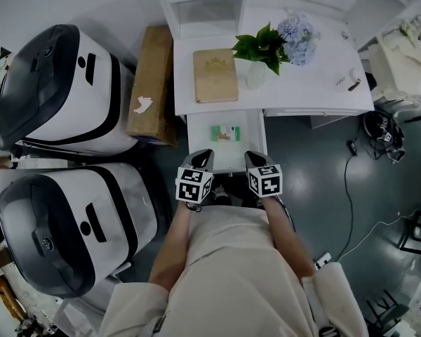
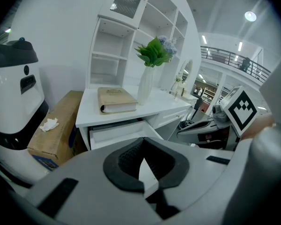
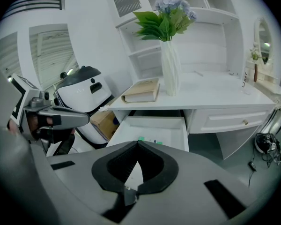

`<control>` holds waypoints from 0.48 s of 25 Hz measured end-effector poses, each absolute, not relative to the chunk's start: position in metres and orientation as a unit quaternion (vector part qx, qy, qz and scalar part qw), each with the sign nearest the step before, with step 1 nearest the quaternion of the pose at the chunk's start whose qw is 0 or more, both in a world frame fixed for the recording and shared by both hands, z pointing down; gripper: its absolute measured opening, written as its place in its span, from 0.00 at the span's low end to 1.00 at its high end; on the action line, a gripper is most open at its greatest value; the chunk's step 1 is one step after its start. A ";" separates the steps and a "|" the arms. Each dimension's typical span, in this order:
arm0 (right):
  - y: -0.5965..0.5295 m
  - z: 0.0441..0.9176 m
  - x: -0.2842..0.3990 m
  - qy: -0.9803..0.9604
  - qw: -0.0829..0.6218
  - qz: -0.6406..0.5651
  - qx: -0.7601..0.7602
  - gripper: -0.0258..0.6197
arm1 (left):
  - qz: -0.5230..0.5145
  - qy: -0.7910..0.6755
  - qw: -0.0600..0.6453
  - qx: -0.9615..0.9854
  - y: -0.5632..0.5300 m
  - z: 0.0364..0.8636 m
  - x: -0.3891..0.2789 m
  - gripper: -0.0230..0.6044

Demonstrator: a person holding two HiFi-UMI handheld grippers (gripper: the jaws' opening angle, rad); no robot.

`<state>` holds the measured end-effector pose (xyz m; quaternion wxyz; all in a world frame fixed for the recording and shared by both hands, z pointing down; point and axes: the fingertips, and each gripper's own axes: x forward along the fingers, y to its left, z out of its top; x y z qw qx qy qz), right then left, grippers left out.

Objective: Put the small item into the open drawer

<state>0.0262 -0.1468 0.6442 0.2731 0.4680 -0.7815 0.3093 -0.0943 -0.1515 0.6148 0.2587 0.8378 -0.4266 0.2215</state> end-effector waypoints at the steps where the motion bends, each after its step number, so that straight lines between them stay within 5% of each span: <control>1: -0.147 0.644 0.027 -0.781 0.273 0.310 0.468 0.08 | 0.221 -0.425 0.258 0.839 -0.152 0.615 -0.093 0.06; 12: -0.143 0.649 0.031 -0.780 0.277 0.314 0.464 0.08 | 0.216 -0.424 0.268 0.838 -0.150 0.617 -0.087 0.06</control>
